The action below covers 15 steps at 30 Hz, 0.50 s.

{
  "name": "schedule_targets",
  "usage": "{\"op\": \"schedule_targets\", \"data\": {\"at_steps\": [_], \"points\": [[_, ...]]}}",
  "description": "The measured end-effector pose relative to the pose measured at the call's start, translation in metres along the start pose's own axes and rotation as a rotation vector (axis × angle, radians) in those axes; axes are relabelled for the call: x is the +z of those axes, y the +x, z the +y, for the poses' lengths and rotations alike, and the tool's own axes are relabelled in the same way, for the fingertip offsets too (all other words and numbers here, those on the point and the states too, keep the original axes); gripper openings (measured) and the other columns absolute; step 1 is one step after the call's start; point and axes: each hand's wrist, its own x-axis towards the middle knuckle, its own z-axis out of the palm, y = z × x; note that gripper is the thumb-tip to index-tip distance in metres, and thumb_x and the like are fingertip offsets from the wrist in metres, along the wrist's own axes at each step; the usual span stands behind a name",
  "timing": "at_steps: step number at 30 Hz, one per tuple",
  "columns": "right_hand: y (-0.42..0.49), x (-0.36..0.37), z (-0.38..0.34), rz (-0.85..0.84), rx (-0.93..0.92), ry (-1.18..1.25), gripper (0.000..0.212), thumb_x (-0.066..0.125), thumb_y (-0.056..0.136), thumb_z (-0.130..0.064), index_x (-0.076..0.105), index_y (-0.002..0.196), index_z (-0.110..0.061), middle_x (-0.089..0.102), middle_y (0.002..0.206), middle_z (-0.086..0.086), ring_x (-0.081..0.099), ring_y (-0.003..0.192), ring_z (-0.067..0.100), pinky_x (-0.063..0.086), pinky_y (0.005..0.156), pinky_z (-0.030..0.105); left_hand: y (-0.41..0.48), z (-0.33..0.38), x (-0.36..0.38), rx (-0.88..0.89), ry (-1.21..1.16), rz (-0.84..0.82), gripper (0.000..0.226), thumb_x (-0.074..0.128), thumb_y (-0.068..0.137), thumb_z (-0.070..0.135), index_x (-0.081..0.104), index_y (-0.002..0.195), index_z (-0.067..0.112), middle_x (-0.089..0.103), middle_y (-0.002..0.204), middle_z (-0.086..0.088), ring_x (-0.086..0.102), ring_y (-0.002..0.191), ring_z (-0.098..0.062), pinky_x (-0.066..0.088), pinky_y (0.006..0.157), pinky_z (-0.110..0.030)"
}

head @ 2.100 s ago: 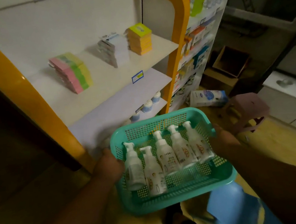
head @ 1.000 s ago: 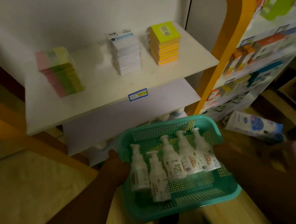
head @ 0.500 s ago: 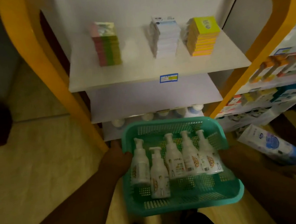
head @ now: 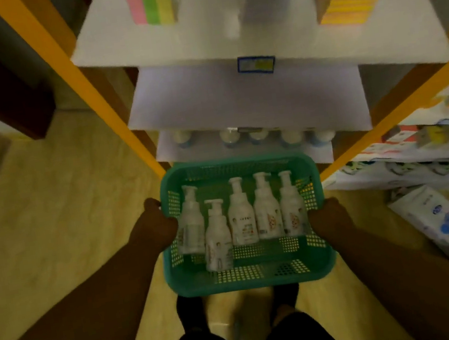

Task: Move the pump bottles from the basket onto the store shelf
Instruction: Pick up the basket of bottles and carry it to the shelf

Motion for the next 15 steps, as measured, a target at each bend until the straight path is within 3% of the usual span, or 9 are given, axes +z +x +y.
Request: {"op": "schedule_targets", "data": {"at_steps": [5, 9, 15], "points": [[0.028, 0.041, 0.035, 0.007, 0.023, -0.069, 0.041, 0.062, 0.090, -0.023, 0.052, 0.121, 0.003, 0.060, 0.121, 0.024, 0.062, 0.106, 0.042, 0.049, 0.075, 0.038, 0.030, -0.030, 0.042, -0.085, 0.001, -0.038, 0.058, 0.064, 0.088, 0.025, 0.031, 0.134, 0.013, 0.059, 0.077, -0.010, 0.056, 0.061, -0.024, 0.036, 0.048, -0.029], [0.061, 0.088, 0.071, -0.028, 0.068, -0.103, 0.042, 0.059, 0.092, -0.025, 0.053, 0.123, 0.002, 0.061, 0.118, 0.022, 0.064, 0.102, 0.039, 0.053, 0.073, 0.038, 0.074, -0.070, 0.088, -0.099, -0.044, -0.057, 0.058, 0.061, 0.089, 0.022, 0.032, 0.139, 0.017, 0.064, 0.083, -0.012, 0.058, 0.063, -0.025, 0.039, 0.051, -0.030], [0.126, 0.175, 0.129, -0.037, 0.168, -0.122, 0.031, 0.056, 0.088, -0.018, 0.060, 0.111, 0.002, 0.067, 0.105, 0.021, 0.065, 0.080, 0.032, 0.042, 0.050, 0.024, 0.143, -0.130, 0.180, -0.151, -0.081, -0.088, 0.053, 0.057, 0.087, 0.025, 0.033, 0.133, 0.022, 0.066, 0.090, -0.011, 0.061, 0.063, -0.022, 0.039, 0.047, -0.028]]}}
